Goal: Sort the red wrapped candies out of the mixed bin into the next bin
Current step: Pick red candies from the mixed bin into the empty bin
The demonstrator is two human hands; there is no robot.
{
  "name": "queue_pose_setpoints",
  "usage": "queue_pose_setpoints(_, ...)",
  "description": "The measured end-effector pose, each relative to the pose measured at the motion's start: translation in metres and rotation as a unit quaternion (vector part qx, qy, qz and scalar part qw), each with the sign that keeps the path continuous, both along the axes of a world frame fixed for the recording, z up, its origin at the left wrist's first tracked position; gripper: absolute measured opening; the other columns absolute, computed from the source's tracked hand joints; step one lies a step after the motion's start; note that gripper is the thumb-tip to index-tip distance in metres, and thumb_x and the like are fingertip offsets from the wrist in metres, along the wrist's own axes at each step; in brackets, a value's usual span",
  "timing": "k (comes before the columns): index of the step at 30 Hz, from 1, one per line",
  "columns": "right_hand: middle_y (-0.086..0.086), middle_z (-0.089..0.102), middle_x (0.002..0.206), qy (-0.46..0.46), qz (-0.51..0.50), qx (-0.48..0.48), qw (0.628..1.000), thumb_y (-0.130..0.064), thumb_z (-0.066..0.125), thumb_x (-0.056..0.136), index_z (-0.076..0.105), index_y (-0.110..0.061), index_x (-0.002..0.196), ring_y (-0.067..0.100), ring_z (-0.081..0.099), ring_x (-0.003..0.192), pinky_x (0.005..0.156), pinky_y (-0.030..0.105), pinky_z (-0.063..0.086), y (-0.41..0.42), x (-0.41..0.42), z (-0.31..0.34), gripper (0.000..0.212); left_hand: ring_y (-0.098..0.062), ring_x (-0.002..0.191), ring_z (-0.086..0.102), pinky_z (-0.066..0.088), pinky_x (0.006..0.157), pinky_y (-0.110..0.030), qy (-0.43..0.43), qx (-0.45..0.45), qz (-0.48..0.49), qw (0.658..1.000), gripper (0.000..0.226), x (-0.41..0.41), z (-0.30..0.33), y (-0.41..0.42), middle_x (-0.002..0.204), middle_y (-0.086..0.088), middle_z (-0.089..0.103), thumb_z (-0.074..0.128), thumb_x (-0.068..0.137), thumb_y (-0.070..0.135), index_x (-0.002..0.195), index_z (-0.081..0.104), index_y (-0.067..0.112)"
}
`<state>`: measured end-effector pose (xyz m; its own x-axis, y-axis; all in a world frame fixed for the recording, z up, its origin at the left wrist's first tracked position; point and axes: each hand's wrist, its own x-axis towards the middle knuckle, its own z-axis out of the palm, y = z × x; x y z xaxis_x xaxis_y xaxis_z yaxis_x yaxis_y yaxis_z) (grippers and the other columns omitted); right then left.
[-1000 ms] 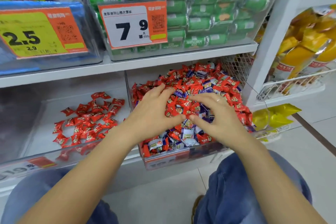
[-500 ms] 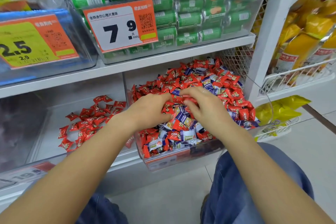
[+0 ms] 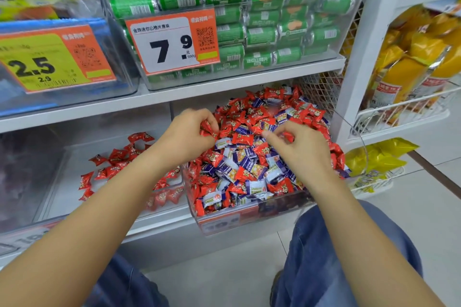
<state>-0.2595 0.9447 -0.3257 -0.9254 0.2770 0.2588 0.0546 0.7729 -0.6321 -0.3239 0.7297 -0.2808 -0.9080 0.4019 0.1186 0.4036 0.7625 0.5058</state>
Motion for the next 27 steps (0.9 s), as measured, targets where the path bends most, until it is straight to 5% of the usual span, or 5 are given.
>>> queue_pose_setpoints(5, -0.001, 0.058, 0.110, -0.085, 0.055, 0.235, 0.967, -0.070, 0.051, 0.080, 0.052, -0.028, 0.119, 0.021, 0.061, 0.084, 0.058, 0.027, 0.035, -0.017, 0.004, -0.005, 0.057, -0.015, 0.088, 0.054, 0.041, 0.079, -0.025, 0.007, -0.124, -0.068, 0.990, 0.028, 0.003, 0.004, -0.007, 0.106, 0.001, 0.050, 0.059, 0.085, 0.002, 0.097, 0.064, 0.026)
queue_pose_setpoints(16, -0.003, 0.046, 0.075, 0.042, 0.051, 0.100, 0.993, -0.032, 0.055, 0.089, 0.041, -0.018, 0.084, 0.022, 0.043, 0.056, 0.050, 0.033, 0.028, -0.013, 0.007, -0.009, 0.020, -0.016, 0.090, 0.053, 0.043, 0.080, -0.029, 0.050, -0.266, -0.105, 0.957, 0.030, -0.007, 0.021, -0.012, 0.101, 0.000, 0.056, 0.050, 0.084, -0.003, 0.099, 0.065, 0.019)
queue_pose_setpoints(21, -0.005, 0.038, 0.045, 0.038, 0.050, 0.061, 0.996, -0.020, 0.053, 0.087, 0.047, -0.023, 0.094, 0.016, 0.038, 0.041, 0.042, 0.029, 0.024, -0.014, 0.008, -0.007, 0.009, -0.023, 0.084, 0.049, 0.039, 0.071, -0.033, -0.004, -0.303, -0.083, 0.949, 0.026, -0.004, 0.016, -0.008, 0.101, -0.007, 0.048, 0.043, 0.085, -0.002, 0.105, 0.051, 0.012)
queue_pose_setpoints(24, -0.005, 0.037, 0.045, 0.029, 0.058, 0.068, 0.996, -0.020, 0.053, 0.087, 0.051, -0.023, 0.095, 0.014, 0.037, 0.042, 0.043, 0.028, 0.022, -0.014, 0.008, -0.009, 0.008, -0.024, 0.083, 0.045, 0.038, 0.070, -0.034, 0.008, -0.351, -0.060, 0.934, 0.016, 0.005, 0.011, -0.002, 0.108, -0.011, 0.049, 0.040, 0.092, 0.020, 0.105, 0.044, 0.011)
queue_pose_setpoints(27, -0.005, 0.039, 0.046, 0.028, 0.057, 0.059, 0.996, -0.021, 0.054, 0.087, 0.053, -0.022, 0.093, 0.013, 0.038, 0.043, 0.044, 0.028, 0.022, -0.013, 0.008, -0.010, 0.007, -0.027, 0.098, 0.050, 0.037, 0.073, -0.034, 0.076, -0.426, -0.049, 0.900, 0.056, 0.014, 0.005, 0.006, 0.119, -0.012, 0.050, 0.030, 0.094, 0.056, 0.124, 0.045, 0.011)
